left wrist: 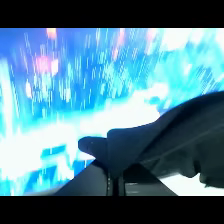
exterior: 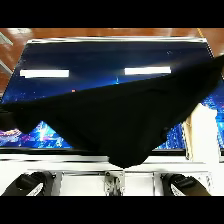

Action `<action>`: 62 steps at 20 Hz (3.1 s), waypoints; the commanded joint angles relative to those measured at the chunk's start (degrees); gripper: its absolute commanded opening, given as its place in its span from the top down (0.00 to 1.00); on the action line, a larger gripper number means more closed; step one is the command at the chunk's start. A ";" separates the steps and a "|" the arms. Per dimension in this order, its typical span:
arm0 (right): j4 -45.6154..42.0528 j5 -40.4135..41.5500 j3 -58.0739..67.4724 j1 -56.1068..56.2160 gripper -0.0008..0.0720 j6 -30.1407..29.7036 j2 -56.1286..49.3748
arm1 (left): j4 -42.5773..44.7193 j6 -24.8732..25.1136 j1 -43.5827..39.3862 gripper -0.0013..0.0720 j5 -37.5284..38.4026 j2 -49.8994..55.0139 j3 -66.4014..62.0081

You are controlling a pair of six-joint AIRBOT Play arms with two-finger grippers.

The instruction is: Fold the shirts.

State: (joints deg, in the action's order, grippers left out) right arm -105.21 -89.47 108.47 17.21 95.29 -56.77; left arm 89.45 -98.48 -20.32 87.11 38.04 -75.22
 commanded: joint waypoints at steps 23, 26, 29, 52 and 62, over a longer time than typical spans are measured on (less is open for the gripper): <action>23.30 -10.34 -7.45 -21.42 0.11 -10.95 -31.78 | -23.74 14.53 21.49 0.22 -8.22 27.63 22.71; 28.52 -9.57 -19.61 -29.81 0.11 -12.02 -27.32 | -28.17 16.92 22.53 0.22 -11.61 24.90 34.97; 33.62 -6.21 -31.47 -36.92 0.11 -12.87 -23.65 | -35.87 18.95 22.51 0.22 -20.50 25.09 43.45; 50.38 10.34 -70.12 -40.54 0.11 -21.57 -22.64 | -48.54 29.00 13.51 0.92 -33.51 35.67 46.25; 53.59 27.58 -73.40 -20.52 0.91 -16.87 -22.47 | -48.48 27.06 13.64 0.93 -33.51 25.81 43.58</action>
State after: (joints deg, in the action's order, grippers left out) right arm -53.63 -65.52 34.98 -7.46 77.93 -79.37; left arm 41.10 -70.72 -6.74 53.52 66.19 -30.04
